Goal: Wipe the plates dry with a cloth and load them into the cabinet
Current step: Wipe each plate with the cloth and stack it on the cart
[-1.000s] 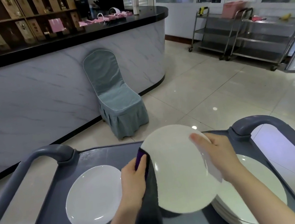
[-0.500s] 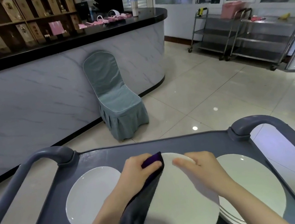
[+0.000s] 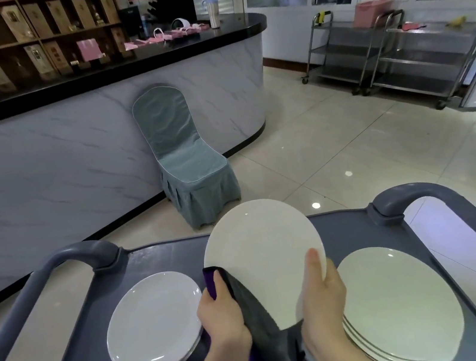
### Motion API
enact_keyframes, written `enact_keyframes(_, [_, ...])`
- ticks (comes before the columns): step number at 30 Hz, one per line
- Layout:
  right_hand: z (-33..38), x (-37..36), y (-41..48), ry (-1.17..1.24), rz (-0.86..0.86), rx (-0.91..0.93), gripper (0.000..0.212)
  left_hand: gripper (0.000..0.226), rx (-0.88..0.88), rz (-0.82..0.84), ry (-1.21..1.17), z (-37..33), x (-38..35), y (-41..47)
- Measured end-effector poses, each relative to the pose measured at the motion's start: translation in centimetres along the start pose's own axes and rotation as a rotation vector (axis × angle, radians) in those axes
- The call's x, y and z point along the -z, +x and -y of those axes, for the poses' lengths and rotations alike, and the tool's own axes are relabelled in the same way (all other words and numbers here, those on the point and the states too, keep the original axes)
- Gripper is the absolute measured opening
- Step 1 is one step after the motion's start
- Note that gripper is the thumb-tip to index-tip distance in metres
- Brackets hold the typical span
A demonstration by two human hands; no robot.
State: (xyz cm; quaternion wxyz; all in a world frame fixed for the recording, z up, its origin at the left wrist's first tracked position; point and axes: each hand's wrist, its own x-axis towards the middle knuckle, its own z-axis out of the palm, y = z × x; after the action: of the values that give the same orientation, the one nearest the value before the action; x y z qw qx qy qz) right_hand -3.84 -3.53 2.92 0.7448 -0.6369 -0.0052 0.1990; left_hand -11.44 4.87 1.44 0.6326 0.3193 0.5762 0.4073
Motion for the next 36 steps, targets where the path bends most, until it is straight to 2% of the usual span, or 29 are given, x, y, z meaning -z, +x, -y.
enact_keyframes(3, [1.2,1.7,1.8,-0.172,0.260,-0.022,0.013,0.040,-0.110,0.072,0.073,-1.6,1.3,1.6])
enact_keyframes(6, [4.4,2.8,4.5,-0.403,0.478,0.088,0.013,0.041,-0.369,0.214,0.358,-3.3,1.9,2.8])
enact_keyframes(10, [7.4,2.0,6.0,-0.762,0.705,0.257,0.021,0.029,-0.692,0.524,0.688,-6.1,1.1,3.1])
enact_keyframes(12, [7.3,1.3,5.8,-0.896,0.793,0.384,0.035,0.036,-0.780,0.715,0.806,-6.7,0.3,2.5])
enact_keyframes(14, [6.8,0.9,5.3,-0.953,0.826,0.458,0.050,0.041,-0.808,0.791,0.858,-6.4,-0.1,2.3])
enact_keyframes(17, [6.2,1.3,5.4,-0.887,0.795,0.430,0.055,0.039,-0.721,0.748,0.825,-5.2,0.4,2.4])
enact_keyframes(19, [6.2,1.8,5.5,-0.779,0.694,0.328,0.052,0.033,-0.589,0.610,0.737,-4.3,1.1,2.4])
enact_keyframes(24, [3.8,1.6,4.0,-0.235,0.216,0.075,0.045,0.048,-0.170,0.120,0.341,-1.1,1.4,0.8])
enact_keyframes(27, [0.9,0.5,2.1,0.044,-0.028,-0.076,0.037,0.045,-0.042,-0.050,0.233,0.2,0.7,-0.4])
enact_keyframes(29, [0.0,0.6,1.5,0.002,0.003,-0.105,0.028,0.044,-0.031,-0.035,0.196,0.4,0.9,0.4])
enact_keyframes(32, [1.2,1.8,2.6,-0.232,0.224,-0.030,0.018,0.047,-0.110,0.052,0.247,-1.0,2.0,1.9])
enact_keyframes(34, [3.7,2.3,4.0,-0.400,0.390,0.105,0.010,0.044,-0.241,0.179,0.346,-2.1,2.5,2.4])
enact_keyframes(36, [6.2,2.2,5.3,-0.606,0.553,0.207,0.013,0.037,-0.391,0.358,0.515,-3.5,2.5,2.6])
